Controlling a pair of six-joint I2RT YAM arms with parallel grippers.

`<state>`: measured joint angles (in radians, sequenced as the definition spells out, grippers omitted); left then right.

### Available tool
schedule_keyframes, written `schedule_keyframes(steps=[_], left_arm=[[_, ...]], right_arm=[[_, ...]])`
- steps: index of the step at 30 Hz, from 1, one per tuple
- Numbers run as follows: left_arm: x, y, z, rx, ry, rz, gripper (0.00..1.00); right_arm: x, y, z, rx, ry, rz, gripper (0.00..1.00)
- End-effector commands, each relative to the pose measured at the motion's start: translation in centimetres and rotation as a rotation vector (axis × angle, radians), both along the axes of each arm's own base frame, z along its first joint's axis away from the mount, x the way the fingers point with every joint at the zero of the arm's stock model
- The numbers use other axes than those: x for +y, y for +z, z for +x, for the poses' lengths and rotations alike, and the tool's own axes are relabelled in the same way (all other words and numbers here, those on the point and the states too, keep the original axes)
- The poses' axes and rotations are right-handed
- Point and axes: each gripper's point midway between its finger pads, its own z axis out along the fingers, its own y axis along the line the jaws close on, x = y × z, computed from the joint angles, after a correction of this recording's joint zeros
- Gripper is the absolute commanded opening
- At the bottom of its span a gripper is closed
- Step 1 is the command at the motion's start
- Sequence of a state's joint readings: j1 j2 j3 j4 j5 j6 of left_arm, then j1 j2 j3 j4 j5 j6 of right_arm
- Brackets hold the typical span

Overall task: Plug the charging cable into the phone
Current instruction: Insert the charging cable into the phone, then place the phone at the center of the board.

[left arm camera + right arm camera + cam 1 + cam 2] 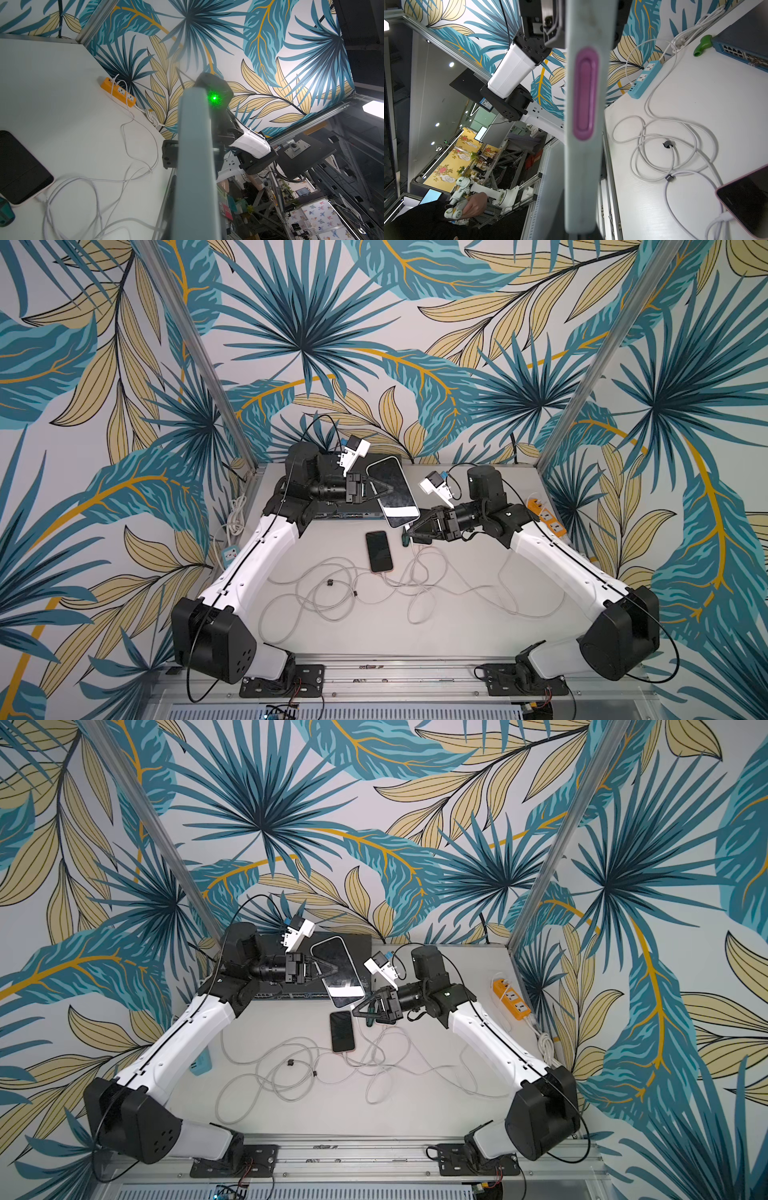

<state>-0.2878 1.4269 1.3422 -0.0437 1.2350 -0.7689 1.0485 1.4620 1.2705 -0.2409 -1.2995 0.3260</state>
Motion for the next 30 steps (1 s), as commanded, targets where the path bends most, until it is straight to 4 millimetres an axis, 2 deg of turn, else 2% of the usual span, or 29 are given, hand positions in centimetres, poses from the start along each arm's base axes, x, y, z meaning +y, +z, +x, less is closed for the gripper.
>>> schedule_keyframes(steps=[1, 8, 10, 14, 17, 21, 23, 25, 27, 30], left_arm=[[-1.1, 0.2, -3.9, 0.017, -0.147, -0.002, 0.00], [-1.3, -0.5, -4.2, 0.026, -0.150, 0.012, 0.00], [-1.3, -0.5, -4.0, 0.027, -0.145, 0.016, 0.00], [-1.5, -0.5, -2.9, 0.031, -0.115, 0.029, 0.00], [-1.6, -0.9, -1.2, 0.054, -0.076, 0.041, 0.00], [-1.9, -2.0, 1.7, 0.084, -0.027, 0.042, 0.00], [-2.5, -3.3, 3.1, 0.109, -0.013, 0.068, 0.00], [-3.8, -4.8, 4.5, 0.129, -0.016, 0.083, 0.00], [-5.4, -6.4, 5.6, 0.147, -0.022, 0.112, 0.00], [-8.1, -9.4, 7.1, 0.183, -0.032, 0.158, 0.00]], right_arm=[[1.4, 2.1, 1.7, -0.080, -0.053, 0.105, 0.00], [1.6, 2.4, 2.5, -0.087, -0.066, 0.114, 0.00], [1.4, 2.3, 2.3, -0.080, -0.061, 0.102, 0.16], [0.3, 0.6, 1.7, -0.066, -0.046, 0.034, 0.50], [-0.9, -0.7, 1.3, -0.058, -0.051, -0.002, 0.61], [-2.7, -2.8, 1.7, -0.062, -0.130, -0.042, 0.65], [-3.6, -3.9, 3.1, -0.065, -0.235, -0.064, 0.67], [-4.8, -5.0, 5.5, -0.049, -0.385, -0.094, 0.69], [-6.3, -6.1, 8.6, -0.035, -0.562, -0.127, 0.72], [-8.4, -6.9, 11.5, -0.014, -0.746, -0.162, 0.72]])
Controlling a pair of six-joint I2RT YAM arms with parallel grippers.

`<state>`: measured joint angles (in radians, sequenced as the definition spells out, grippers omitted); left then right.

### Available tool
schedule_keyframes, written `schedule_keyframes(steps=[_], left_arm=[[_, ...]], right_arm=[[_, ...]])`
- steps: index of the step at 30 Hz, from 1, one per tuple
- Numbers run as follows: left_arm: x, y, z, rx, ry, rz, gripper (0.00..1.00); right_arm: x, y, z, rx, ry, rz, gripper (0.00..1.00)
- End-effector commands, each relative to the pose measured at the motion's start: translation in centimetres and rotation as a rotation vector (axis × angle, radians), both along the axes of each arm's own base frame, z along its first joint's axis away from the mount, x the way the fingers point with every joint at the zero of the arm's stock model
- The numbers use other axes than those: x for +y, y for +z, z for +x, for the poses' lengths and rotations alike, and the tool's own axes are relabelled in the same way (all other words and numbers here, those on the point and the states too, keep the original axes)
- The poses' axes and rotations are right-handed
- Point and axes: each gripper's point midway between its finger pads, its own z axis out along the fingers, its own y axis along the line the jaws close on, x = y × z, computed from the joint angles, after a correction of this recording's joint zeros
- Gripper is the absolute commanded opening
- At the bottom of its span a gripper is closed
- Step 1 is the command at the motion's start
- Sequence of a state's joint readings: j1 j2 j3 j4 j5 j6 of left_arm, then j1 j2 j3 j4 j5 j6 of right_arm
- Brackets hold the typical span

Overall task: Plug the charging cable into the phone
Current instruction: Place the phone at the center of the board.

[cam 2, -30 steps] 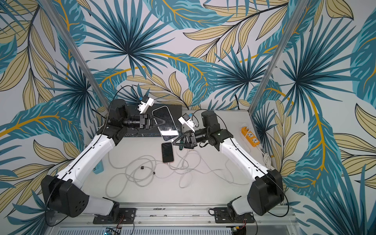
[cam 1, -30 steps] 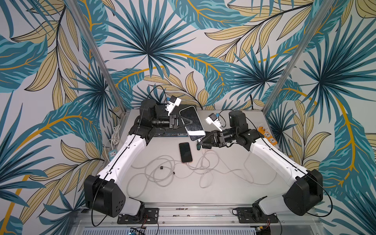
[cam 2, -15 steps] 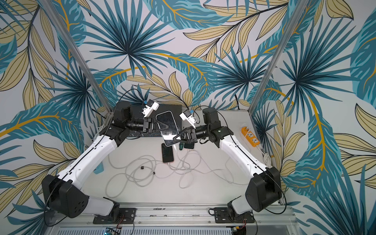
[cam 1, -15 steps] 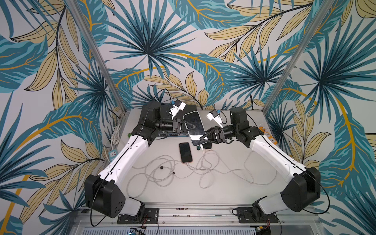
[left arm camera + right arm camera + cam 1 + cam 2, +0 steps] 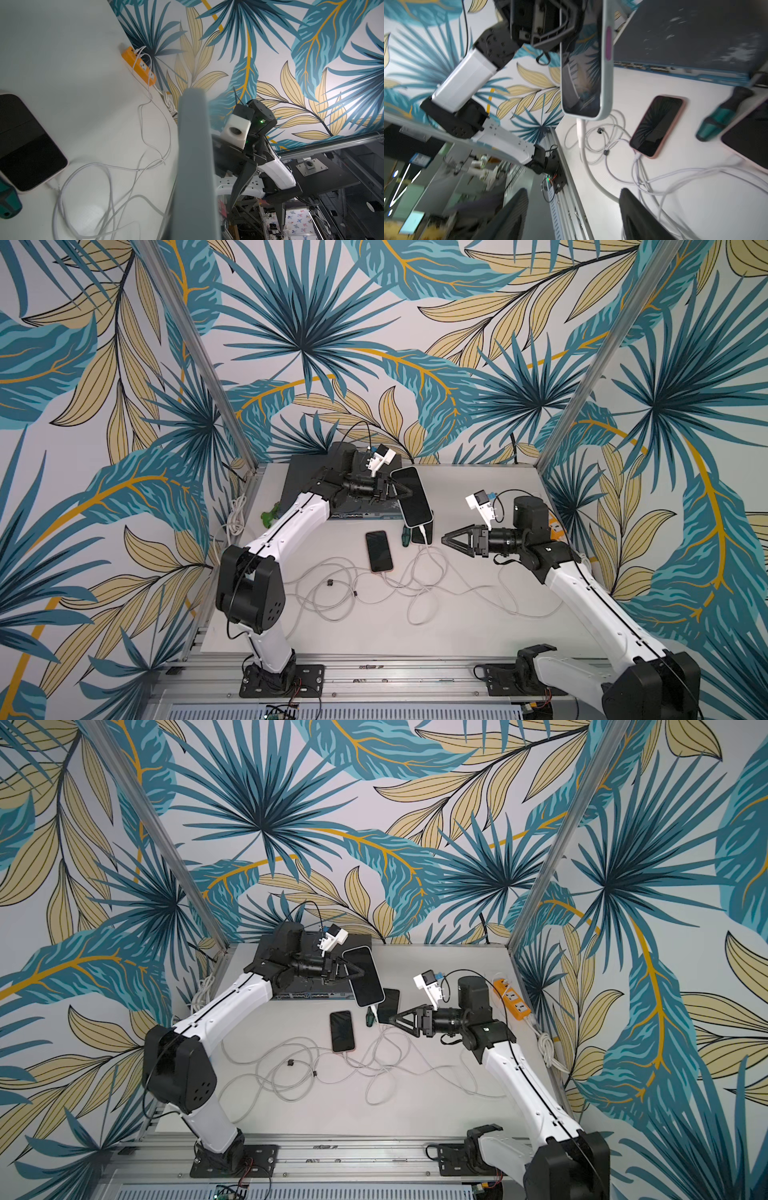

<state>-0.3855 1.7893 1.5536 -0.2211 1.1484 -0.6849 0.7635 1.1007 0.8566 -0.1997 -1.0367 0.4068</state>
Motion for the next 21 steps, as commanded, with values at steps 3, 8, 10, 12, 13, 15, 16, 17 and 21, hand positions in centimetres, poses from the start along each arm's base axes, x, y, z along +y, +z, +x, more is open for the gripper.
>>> schedule_keyframes(steps=[3, 8, 10, 12, 13, 15, 16, 17, 21], left_arm=[[-5.2, -3.6, 2.2, 0.009, -0.024, 0.052, 0.00], [-10.2, -9.2, 4.3, 0.083, -0.052, 0.111, 0.00], [-11.9, -11.8, 4.5, 0.130, -0.062, 0.157, 0.00], [-13.8, -15.1, 4.7, 0.175, -0.079, 0.185, 0.00], [-14.4, -16.2, 4.9, 0.190, -0.078, 0.198, 0.00], [-15.1, -17.9, 5.5, 0.215, -0.068, 0.219, 0.02], [-15.3, -18.8, 5.8, 0.235, -0.061, 0.228, 0.03], [-15.6, -19.5, 6.1, 0.253, -0.054, 0.231, 0.03], [-16.2, -21.9, 6.5, 0.300, -0.046, 0.244, 0.03]], right_arm=[[-2.0, -0.6, 4.6, -0.001, -0.307, -0.035, 0.73], [-2.5, -0.3, 5.0, -0.003, -0.347, -0.045, 0.75], [-2.6, -0.2, 5.0, 0.002, -0.350, -0.050, 0.75], [-2.7, -0.3, 5.0, 0.006, -0.358, -0.056, 0.75], [-2.7, -0.4, 5.1, 0.010, -0.365, -0.060, 0.75], [-3.0, -0.7, 5.7, 0.018, -0.408, -0.081, 0.75], [-3.1, -1.0, 6.1, 0.021, -0.433, -0.090, 0.75], [-3.2, -1.2, 6.2, 0.028, -0.446, -0.097, 0.75], [-3.3, -1.8, 6.3, 0.056, -0.467, -0.105, 0.75]])
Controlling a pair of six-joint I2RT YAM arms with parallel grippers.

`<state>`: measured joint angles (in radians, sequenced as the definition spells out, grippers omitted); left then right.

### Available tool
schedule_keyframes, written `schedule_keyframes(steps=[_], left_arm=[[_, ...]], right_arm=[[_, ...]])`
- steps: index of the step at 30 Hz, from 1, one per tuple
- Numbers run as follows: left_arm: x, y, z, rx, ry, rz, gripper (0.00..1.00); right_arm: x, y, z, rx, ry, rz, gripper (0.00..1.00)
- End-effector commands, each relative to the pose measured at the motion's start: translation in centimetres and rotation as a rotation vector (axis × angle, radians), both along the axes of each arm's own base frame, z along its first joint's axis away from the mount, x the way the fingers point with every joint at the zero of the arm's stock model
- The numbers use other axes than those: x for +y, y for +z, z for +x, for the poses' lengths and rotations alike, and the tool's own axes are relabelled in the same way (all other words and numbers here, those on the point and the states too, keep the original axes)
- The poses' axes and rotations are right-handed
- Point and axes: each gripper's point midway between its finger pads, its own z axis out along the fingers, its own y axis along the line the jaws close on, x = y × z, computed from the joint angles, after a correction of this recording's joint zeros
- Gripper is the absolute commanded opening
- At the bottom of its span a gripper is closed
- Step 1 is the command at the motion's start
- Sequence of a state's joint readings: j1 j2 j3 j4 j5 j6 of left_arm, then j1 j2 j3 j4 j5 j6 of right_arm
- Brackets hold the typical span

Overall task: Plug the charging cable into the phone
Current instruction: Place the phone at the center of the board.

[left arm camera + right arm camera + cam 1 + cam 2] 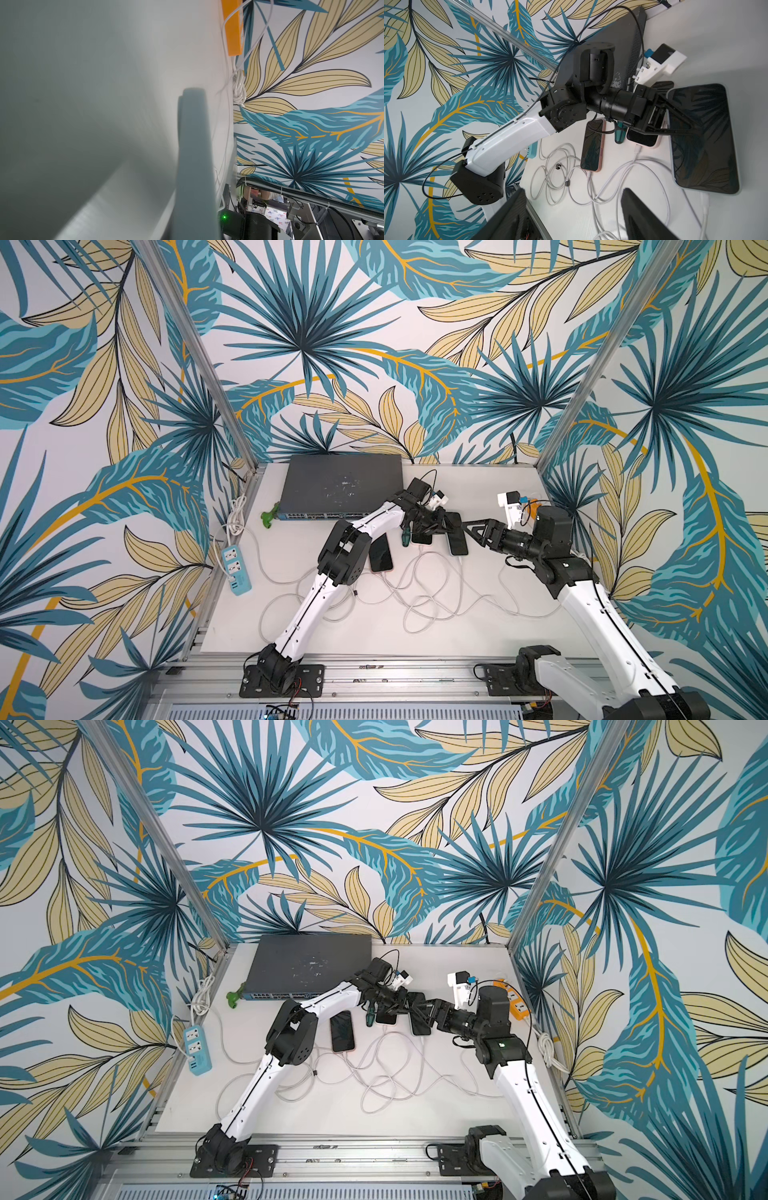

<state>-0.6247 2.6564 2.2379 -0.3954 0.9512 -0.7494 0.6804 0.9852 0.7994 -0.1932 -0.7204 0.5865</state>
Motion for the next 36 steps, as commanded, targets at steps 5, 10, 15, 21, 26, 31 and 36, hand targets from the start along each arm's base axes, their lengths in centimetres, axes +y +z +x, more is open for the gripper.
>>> schedule_keyframes(steps=[5, 10, 15, 21, 26, 31, 36], left_arm=[[-0.8, 1.0, 0.5, -0.003, 0.002, -0.017, 0.12], [-0.6, 1.2, 0.2, -0.020, -0.009, 0.006, 0.50], [-0.4, 2.3, 0.2, -0.049, -0.019, 0.012, 0.79], [-0.5, 3.7, 0.4, -0.075, -0.021, 0.018, 0.90], [-0.6, 4.8, 0.2, -0.098, -0.026, 0.033, 0.97], [0.6, 4.4, -0.7, -0.103, -0.048, 0.112, 1.00], [3.5, 5.4, -1.4, -0.188, -0.046, 0.281, 1.00]], right_arm=[[-0.7, -1.3, 0.4, 0.048, -0.070, -0.011, 0.75], [-0.8, -1.6, 0.6, 0.050, -0.084, -0.023, 0.75], [-1.0, -1.7, 0.9, 0.042, -0.102, -0.032, 0.76], [-1.6, -1.7, 0.8, 0.022, -0.123, -0.058, 0.76], [-1.7, -1.8, 0.6, 0.033, -0.116, -0.066, 0.77], [-2.6, -1.4, 1.1, -0.004, -0.178, -0.073, 0.78], [-2.6, -1.7, 1.4, -0.007, -0.190, -0.078, 0.78]])
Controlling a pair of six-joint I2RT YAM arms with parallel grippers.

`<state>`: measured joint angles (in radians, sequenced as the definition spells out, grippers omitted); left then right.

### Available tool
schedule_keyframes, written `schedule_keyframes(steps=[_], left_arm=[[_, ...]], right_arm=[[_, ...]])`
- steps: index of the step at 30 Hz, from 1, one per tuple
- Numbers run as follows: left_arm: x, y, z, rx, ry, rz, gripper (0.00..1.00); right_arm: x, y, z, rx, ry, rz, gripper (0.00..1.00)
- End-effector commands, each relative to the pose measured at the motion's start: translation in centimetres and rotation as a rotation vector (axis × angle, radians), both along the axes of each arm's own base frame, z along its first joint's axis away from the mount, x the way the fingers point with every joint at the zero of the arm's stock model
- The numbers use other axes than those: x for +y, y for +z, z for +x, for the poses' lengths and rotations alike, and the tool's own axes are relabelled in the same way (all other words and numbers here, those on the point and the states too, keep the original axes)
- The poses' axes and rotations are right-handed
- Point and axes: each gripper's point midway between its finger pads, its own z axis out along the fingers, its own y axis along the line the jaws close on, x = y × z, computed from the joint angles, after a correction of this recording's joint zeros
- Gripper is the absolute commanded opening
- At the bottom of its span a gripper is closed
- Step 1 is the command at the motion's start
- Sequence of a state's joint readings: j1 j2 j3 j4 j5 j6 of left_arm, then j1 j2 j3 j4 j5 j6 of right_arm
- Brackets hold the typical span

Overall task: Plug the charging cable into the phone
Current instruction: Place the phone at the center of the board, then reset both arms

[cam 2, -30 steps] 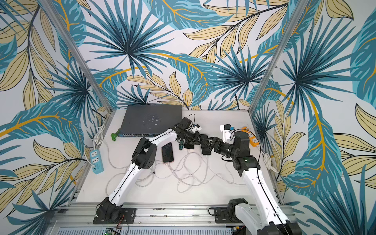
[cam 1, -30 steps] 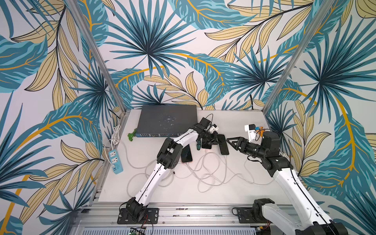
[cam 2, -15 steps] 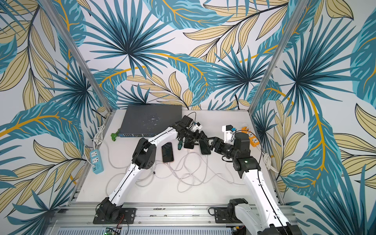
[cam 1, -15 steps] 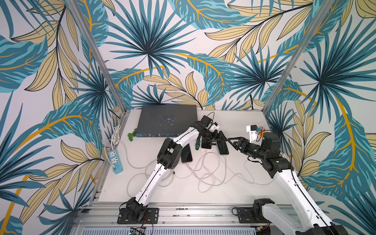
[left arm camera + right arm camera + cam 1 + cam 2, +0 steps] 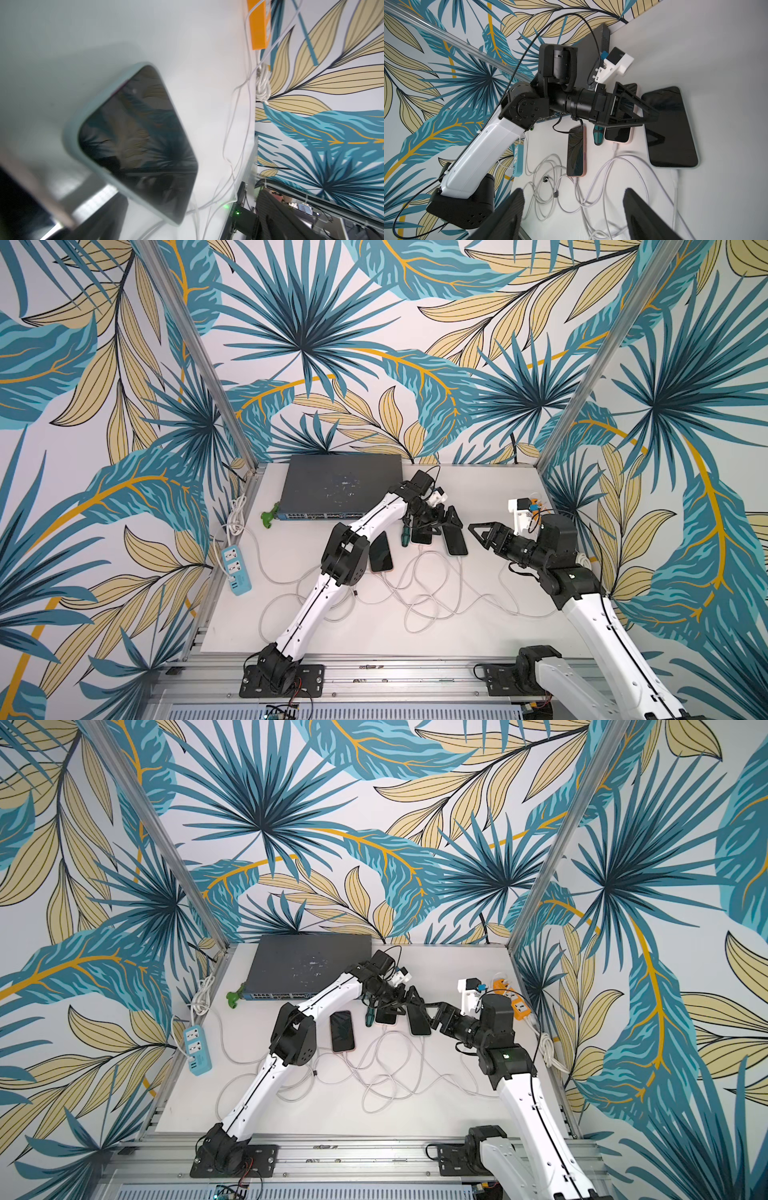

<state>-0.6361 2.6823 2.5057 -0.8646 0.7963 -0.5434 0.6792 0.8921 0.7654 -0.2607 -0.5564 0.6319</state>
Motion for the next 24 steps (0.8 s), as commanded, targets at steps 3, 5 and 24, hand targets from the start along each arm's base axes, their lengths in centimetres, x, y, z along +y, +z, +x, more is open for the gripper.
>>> schedule_keyframes(steps=[3, 5, 24], left_arm=[[4.4, 5.5, -0.9, -0.216, -0.023, 0.199, 1.00], [6.3, 6.5, -0.9, -0.285, -0.007, 0.278, 1.00], [44.0, 11.7, -6.1, -1.133, 0.962, 0.894, 1.00]], right_arm=[[-0.3, -0.8, 0.9, -0.016, -0.037, -0.029, 0.78], [-0.3, -0.6, 1.3, -0.031, -0.049, -0.036, 0.78], [-19.9, -5.1, 15.0, -0.676, -0.918, -0.876, 0.99]])
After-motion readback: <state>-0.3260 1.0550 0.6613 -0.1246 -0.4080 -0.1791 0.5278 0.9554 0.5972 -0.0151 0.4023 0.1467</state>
